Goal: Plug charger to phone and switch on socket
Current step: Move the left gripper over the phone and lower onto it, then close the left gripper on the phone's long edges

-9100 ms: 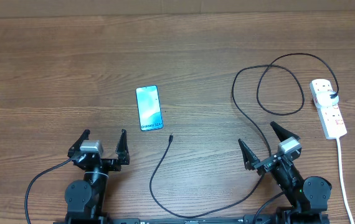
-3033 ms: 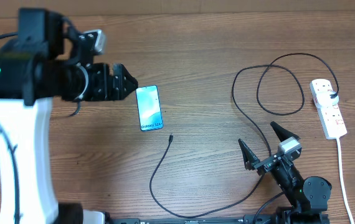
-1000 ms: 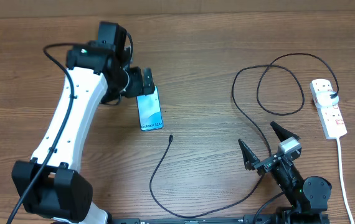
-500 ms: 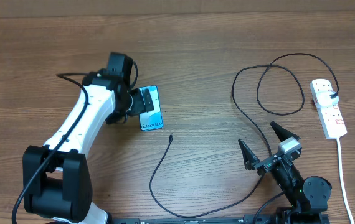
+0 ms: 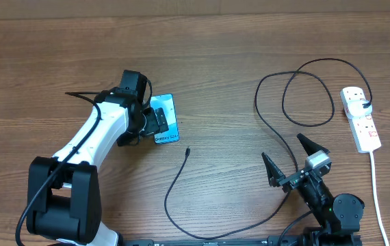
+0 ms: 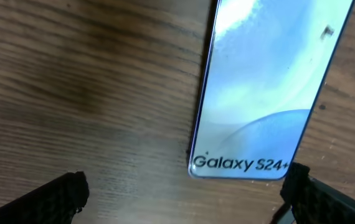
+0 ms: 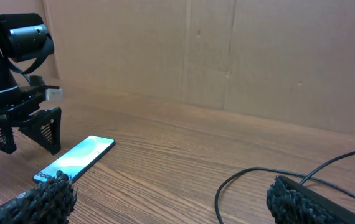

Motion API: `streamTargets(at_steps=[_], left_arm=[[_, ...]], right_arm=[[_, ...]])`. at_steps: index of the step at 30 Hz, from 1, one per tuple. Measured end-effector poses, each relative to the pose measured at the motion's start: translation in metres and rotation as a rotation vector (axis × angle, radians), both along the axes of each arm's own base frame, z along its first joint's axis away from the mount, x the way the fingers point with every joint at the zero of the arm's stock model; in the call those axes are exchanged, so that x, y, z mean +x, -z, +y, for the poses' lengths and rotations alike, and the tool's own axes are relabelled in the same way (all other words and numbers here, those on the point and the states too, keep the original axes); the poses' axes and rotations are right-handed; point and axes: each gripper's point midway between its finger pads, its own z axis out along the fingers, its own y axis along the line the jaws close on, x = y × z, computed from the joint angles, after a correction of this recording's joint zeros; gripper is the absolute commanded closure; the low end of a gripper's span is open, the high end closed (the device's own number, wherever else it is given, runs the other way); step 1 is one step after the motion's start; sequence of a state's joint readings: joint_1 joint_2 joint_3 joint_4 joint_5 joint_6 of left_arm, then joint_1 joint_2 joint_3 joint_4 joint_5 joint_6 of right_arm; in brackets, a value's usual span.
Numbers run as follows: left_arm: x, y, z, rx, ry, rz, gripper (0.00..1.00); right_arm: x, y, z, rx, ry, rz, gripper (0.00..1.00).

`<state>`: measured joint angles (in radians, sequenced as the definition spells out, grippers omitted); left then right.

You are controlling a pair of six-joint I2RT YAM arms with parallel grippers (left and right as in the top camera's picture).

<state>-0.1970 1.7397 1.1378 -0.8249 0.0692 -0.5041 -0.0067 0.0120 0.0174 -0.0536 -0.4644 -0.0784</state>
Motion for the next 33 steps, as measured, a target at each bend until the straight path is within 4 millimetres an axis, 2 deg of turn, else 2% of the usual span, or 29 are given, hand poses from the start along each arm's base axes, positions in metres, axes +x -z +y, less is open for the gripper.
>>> streamTargets(at_steps=[4, 6, 9, 12, 16, 19, 24, 33], left_arm=[[-0.017, -0.002, 0.003, 0.018, 0.017, 0.088, 0.0], [-0.02, -0.007, 0.004, 0.029, 0.029, 0.139, 0.0], [-0.01, -0.018, 0.002, 0.038, 0.046, 0.182, 0.0], [0.009, -0.023, -0.003, 0.04, 0.062, 0.189, 0.0], [0.029, -0.012, -0.013, 0.022, 0.076, 0.169, 0.0], [0.035, -0.002, -0.022, -0.019, 0.079, 0.17, 0.0], [0.033, 0.006, -0.031, -0.028, 0.087, 0.186, 0.0], [0.025, 0.025, -0.043, 0.1, 0.156, 0.208, 0.0]], right_arm=[[0.0, 0.0, 0.0, 0.0, 0.0, 0.0, 0.0], [0.0, 0.0, 0.0, 0.0, 0.0, 0.0, 0.0], [0.0, 0.0, 0.0, 0.0, 0.0, -0.001, 0.0], [0.0, 0.0, 0.0, 0.0, 0.0, 0.0, 0.0], [0.0, 0.0, 0.0, 0.0, 0.0, 0.0, 0.0], [0.0, 0.0, 0.0, 0.0, 0.0, 0.0, 0.0], [0.0, 0.0, 0.0, 0.0, 0.0, 0.0, 0.0], [0.0, 0.0, 0.0, 0.0, 0.0, 0.0, 0.0]])
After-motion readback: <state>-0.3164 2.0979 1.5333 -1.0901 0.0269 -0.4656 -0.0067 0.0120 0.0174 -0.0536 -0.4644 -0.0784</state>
